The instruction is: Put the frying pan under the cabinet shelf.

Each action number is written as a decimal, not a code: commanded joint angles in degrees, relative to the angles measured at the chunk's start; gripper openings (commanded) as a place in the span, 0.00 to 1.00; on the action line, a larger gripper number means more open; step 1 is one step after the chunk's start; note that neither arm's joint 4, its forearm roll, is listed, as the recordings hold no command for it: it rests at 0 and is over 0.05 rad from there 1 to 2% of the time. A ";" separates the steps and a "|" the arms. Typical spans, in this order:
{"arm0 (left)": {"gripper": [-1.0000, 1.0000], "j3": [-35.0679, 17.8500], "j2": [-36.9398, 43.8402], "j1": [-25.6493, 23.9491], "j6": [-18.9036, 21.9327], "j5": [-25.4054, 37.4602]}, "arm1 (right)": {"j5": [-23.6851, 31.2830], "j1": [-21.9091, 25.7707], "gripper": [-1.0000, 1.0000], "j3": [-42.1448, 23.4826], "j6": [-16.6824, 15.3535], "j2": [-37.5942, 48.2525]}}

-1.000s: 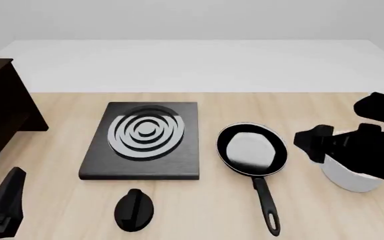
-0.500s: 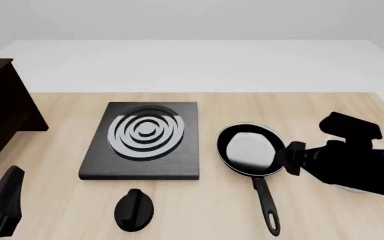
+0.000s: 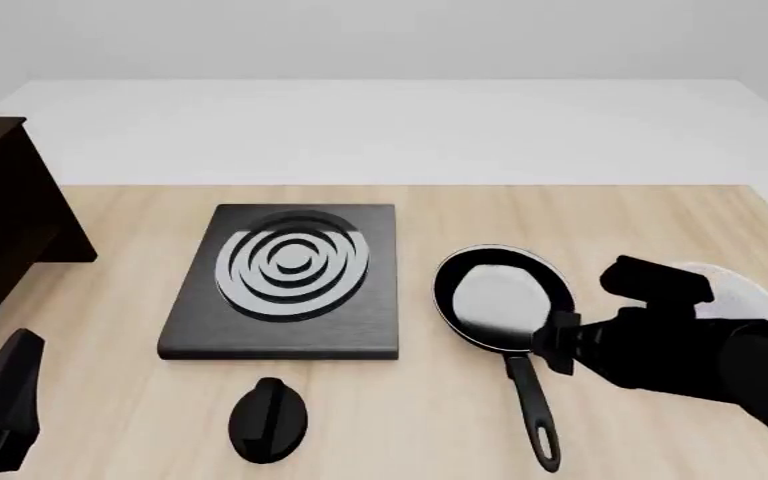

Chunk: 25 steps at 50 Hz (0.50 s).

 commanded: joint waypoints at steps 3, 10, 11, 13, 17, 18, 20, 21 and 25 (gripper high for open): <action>1.00 -0.65 -0.02 0.18 -0.69 0.23 | -3.40 2.82 1.00 2.20 1.84 3.29; 1.00 -0.88 -0.03 0.34 -1.03 0.29 | -5.26 2.67 1.00 3.99 2.28 4.50; 1.00 -0.87 -0.03 0.33 -1.06 0.26 | -5.50 2.62 1.00 4.26 2.49 4.59; 1.00 -0.86 -0.03 0.27 -1.07 0.19 | -5.93 2.18 1.00 4.75 2.37 4.89; 1.00 -0.96 -0.03 0.30 -1.29 0.31 | -6.67 1.83 1.00 5.78 2.53 5.18; 1.00 -0.96 -0.03 0.30 -1.29 0.31 | -6.68 1.83 1.00 5.78 2.53 5.18; 1.00 -0.91 -0.03 0.27 -1.33 0.20 | -7.01 1.80 1.00 6.22 2.84 5.21; 1.00 -0.86 -0.03 0.26 -1.45 0.19 | -7.19 1.63 1.00 6.46 2.68 5.26; 1.00 -1.04 -0.03 0.47 -1.66 0.28 | -8.19 1.38 1.00 7.58 3.14 5.68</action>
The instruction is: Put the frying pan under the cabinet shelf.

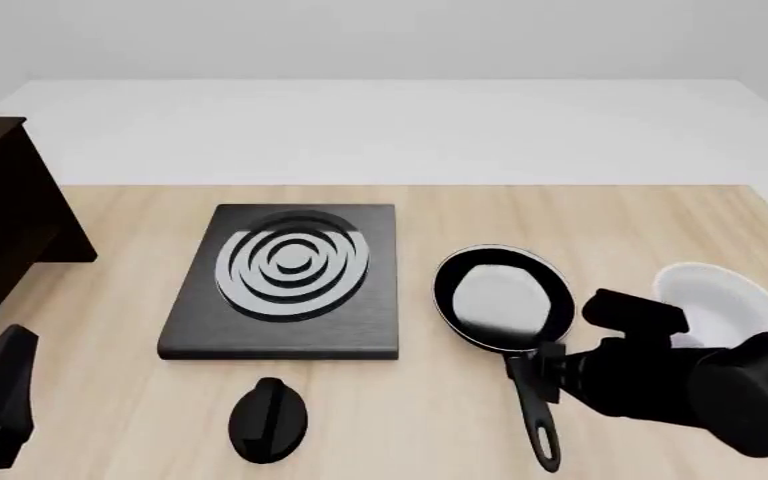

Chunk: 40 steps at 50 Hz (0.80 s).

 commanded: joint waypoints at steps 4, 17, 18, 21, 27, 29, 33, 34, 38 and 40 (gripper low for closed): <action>1.00 -0.23 -0.01 0.20 -0.49 0.00 | -3.26 0.28 1.00 3.09 1.46 1.60; 1.00 -0.18 -0.01 0.34 -0.71 -0.06 | -6.74 2.48 1.00 5.17 3.76 3.44; 1.00 -0.20 -0.01 0.32 -0.64 -0.05 | -6.91 2.66 1.00 5.19 3.88 3.63; 1.00 -0.16 -0.01 0.35 -0.66 -0.07 | -7.11 2.94 1.00 5.16 4.02 3.94; 1.00 0.13 -0.01 0.33 -0.70 -0.32 | -7.98 2.68 1.00 5.55 3.99 4.67; 1.00 0.28 -0.01 0.34 -0.73 -0.43 | -8.27 2.76 1.00 5.70 4.22 4.87; 1.00 0.40 -0.01 0.34 -0.74 -0.51 | -8.55 3.04 1.00 5.50 4.33 5.24; 1.00 0.41 -0.01 0.32 -0.70 -0.56 | -8.63 3.24 1.00 5.44 4.34 5.38; 1.00 0.45 -0.01 0.37 -0.72 -0.57 | -9.14 3.48 1.00 5.52 4.53 5.97; 1.00 0.43 -0.01 0.33 -0.72 -0.52 | -9.27 3.58 1.00 5.48 4.53 6.17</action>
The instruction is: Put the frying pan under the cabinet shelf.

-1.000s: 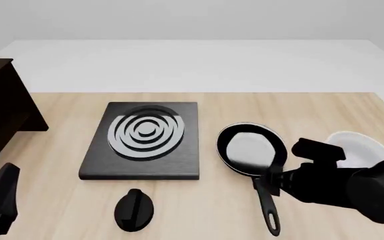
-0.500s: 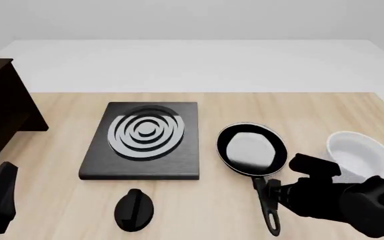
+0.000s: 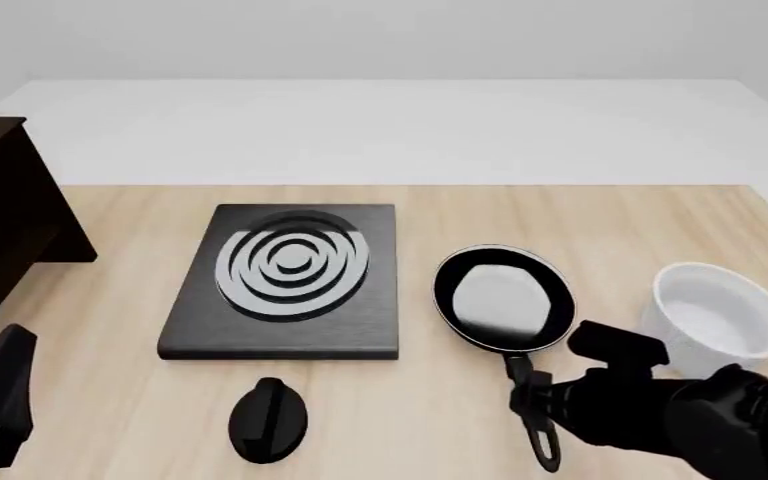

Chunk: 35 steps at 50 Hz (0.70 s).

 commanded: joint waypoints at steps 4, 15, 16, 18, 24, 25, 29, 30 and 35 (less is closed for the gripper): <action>1.00 0.17 0.00 0.02 -0.04 -0.08 | -1.72 1.27 1.00 0.14 0.80 1.87; 1.00 0.10 0.00 0.06 -0.15 0.00 | -3.11 2.61 1.00 0.10 1.55 3.36; 1.00 0.10 0.00 0.06 -0.15 0.00 | -3.12 2.61 1.00 0.10 1.55 3.37; 1.00 0.08 0.00 0.04 -0.18 0.01 | -3.30 2.57 1.00 0.12 1.47 3.58; 1.00 0.13 0.00 0.01 -0.25 -0.03 | -4.66 3.09 1.00 0.48 1.93 4.58; 1.00 0.14 0.00 0.02 -0.27 -0.05 | -4.86 3.30 1.00 0.58 2.17 4.65; 1.00 0.20 0.00 0.09 -0.26 -0.11 | -5.57 3.50 1.00 1.06 2.45 5.08; 1.00 0.22 0.00 0.07 -0.27 -0.13 | -5.81 3.59 1.00 1.21 2.55 5.21; 1.00 0.21 0.00 0.01 -0.23 -0.17 | -7.56 3.60 1.00 2.01 2.90 6.46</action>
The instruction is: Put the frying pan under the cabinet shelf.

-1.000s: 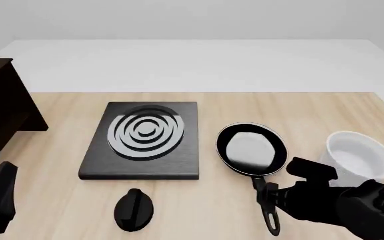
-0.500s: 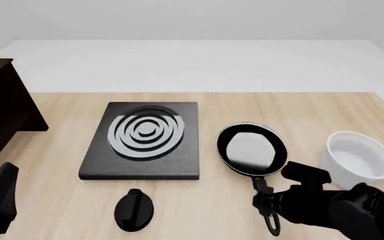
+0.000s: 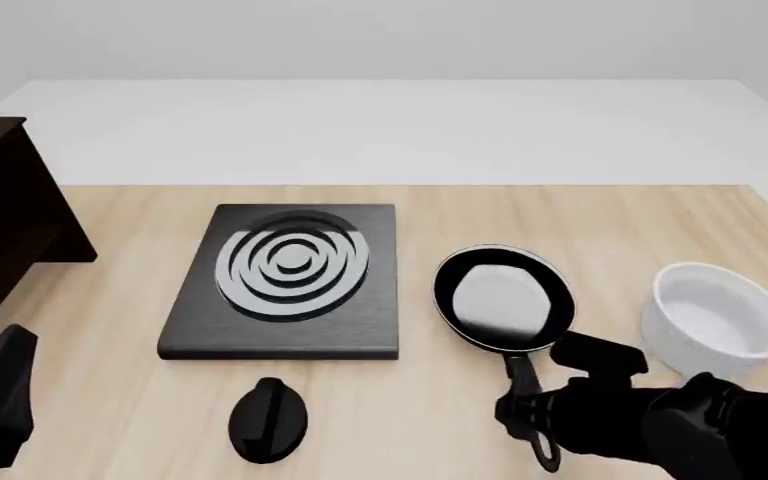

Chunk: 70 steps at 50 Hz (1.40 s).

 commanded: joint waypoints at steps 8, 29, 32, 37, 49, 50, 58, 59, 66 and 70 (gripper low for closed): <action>1.00 0.30 0.00 0.05 -0.06 -0.37 | -4.16 -0.17 1.00 1.58 0.54 3.77; 1.00 -0.36 0.00 0.16 0.12 0.26 | -3.53 -6.55 0.00 0.39 -15.48 -1.69; 1.00 -0.39 0.00 0.16 0.15 0.25 | -3.65 -6.10 0.00 1.22 -15.20 -5.82; 1.00 -0.56 0.00 0.19 0.09 0.39 | -3.14 -8.20 0.00 0.84 -18.51 -6.29; 1.00 -0.60 0.00 0.23 0.27 0.29 | -0.19 -11.64 0.00 -1.11 -31.54 -11.06; 1.00 -0.62 -0.01 0.21 0.25 0.29 | -0.09 -11.88 0.00 -1.13 -32.54 -11.39; 1.00 -0.76 -0.01 0.10 0.32 0.29 | 2.92 -12.71 0.00 -2.87 -37.43 -13.26; 1.00 -0.81 -0.01 0.04 0.41 0.26 | 3.33 -12.66 0.00 -3.17 -37.33 -13.52; 1.00 -0.96 -0.01 -0.03 0.35 0.30 | 4.76 -14.20 0.00 -4.04 -44.06 -14.94; 1.00 -0.98 -0.01 0.01 0.24 0.27 | 4.82 -13.83 0.00 -4.34 -48.28 -15.51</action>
